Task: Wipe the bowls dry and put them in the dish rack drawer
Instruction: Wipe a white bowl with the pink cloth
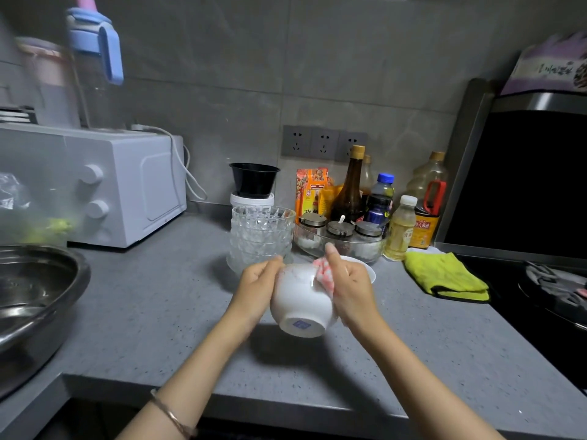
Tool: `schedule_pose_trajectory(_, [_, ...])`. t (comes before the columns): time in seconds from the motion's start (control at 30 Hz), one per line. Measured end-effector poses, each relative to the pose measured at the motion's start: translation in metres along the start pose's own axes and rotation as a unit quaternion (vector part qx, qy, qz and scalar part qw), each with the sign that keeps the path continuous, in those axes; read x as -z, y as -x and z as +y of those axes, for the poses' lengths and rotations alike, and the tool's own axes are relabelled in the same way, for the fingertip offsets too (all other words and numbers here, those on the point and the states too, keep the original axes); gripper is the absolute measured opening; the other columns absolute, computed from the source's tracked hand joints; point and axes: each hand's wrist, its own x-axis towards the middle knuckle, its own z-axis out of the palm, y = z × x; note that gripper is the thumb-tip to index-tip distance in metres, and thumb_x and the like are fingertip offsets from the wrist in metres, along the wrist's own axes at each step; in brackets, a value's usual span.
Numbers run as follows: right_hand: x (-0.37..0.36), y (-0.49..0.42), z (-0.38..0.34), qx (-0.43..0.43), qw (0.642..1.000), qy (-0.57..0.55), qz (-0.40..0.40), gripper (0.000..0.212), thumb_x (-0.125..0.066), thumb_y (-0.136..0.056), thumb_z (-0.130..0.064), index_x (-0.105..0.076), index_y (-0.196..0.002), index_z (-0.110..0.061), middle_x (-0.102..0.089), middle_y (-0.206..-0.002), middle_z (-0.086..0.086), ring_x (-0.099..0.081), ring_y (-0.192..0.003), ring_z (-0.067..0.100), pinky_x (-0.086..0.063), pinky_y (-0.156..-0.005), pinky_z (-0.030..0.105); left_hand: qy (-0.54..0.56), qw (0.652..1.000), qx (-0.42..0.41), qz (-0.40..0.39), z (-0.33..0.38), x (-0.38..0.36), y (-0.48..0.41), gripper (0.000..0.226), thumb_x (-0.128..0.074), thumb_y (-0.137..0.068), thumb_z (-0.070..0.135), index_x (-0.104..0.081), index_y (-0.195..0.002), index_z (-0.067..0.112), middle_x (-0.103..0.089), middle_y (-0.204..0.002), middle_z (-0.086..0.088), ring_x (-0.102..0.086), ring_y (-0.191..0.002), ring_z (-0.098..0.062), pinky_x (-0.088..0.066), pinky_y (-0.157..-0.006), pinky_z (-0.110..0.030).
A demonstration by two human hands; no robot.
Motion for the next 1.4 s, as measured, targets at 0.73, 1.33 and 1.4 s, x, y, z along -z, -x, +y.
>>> schedule_pose_trajectory(0.73, [-0.019, 0.01, 0.001, 0.304, 0.928, 0.217, -0.011, 0.041, -0.037, -0.096, -0.041, -0.059, -0.127, -0.027, -0.053, -0.135, -0.01, -0.043, -0.128, 0.005, -0.033, -0.106, 0.025, 0.089, 0.988, -0.017, 0.128, 0.008, -0.007, -0.001, 0.038, -0.05, -0.096, 0.016, -0.058, -0.058, 0.014, -0.057, -0.043, 0.01, -0.054, -0.045, 0.001, -0.043, -0.047, -0.015])
schedule_pose_trajectory(1.33, [-0.002, -0.007, -0.006, 0.053, 0.997, 0.027, -0.048, 0.066, -0.047, -0.088, -0.059, -0.056, -0.052, -0.004, -0.047, -0.044, -0.005, -0.042, -0.044, 0.007, -0.03, -0.047, 0.023, -0.072, 0.992, -0.098, 0.017, 0.014, -0.001, -0.001, 0.056, -0.05, -0.097, 0.035, -0.048, -0.043, 0.02, -0.047, -0.041, 0.008, -0.044, -0.043, -0.005, -0.034, -0.049, -0.023])
schedule_pose_trajectory(1.4, [-0.005, -0.007, -0.002, 0.065, 0.996, 0.042, -0.041, 0.073, -0.043, -0.083, -0.067, -0.056, -0.054, -0.002, -0.051, -0.048, 0.003, -0.043, -0.048, 0.015, -0.033, -0.05, 0.03, -0.097, 0.988, -0.118, 0.036, 0.009, -0.003, -0.003, 0.06, -0.049, -0.089, 0.049, -0.049, -0.038, 0.017, -0.046, -0.041, 0.007, -0.043, -0.044, -0.014, -0.032, -0.052, -0.03])
